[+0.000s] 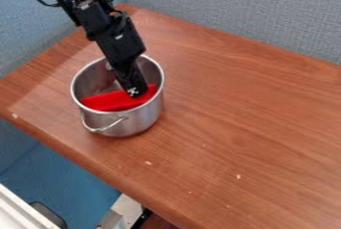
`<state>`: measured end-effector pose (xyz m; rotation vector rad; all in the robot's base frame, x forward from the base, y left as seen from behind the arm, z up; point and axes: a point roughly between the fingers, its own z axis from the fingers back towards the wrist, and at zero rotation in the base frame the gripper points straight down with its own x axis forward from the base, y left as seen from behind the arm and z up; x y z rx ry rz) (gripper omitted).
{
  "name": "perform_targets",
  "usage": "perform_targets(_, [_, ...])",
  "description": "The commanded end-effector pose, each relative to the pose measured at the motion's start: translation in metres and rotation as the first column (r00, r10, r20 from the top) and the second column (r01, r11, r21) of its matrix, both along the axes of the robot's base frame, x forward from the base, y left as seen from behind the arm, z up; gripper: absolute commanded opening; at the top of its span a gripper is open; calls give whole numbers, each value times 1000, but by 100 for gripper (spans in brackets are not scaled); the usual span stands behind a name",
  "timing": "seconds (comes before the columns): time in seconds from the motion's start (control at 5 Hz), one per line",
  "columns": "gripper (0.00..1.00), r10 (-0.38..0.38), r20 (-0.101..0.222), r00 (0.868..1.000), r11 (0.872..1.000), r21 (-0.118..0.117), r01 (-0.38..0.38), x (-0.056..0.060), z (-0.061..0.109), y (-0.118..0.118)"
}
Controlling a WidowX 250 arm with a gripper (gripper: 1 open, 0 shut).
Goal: Put the red object in the metal pot
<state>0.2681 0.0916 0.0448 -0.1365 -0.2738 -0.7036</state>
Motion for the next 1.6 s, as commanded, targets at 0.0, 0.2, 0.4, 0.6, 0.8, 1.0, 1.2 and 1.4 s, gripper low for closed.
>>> perform_targets(0.0, [0,36,-75,997,999,-27,-38,-14,-14,7])
perform_targets(0.2, [0,14,-75,997,1000,-26,-16,-11,-9,-2])
perform_targets(0.4, [0,-8,-76,997,1000,-26,6,-8,-5,-11])
perform_targets(0.6, [0,-29,-75,997,999,-25,27,-5,0,-20])
perform_targets(0.8, [0,-17,-72,997,1000,-27,15,-1,-4,-19])
perform_targets(1.0, [0,-6,-70,998,1000,-28,4,3,-7,-18])
perform_targets(1.2, [0,-22,-69,997,999,-28,20,2,-6,-9])
perform_targets(1.4, [0,-37,-65,997,999,-27,35,2,-6,0])
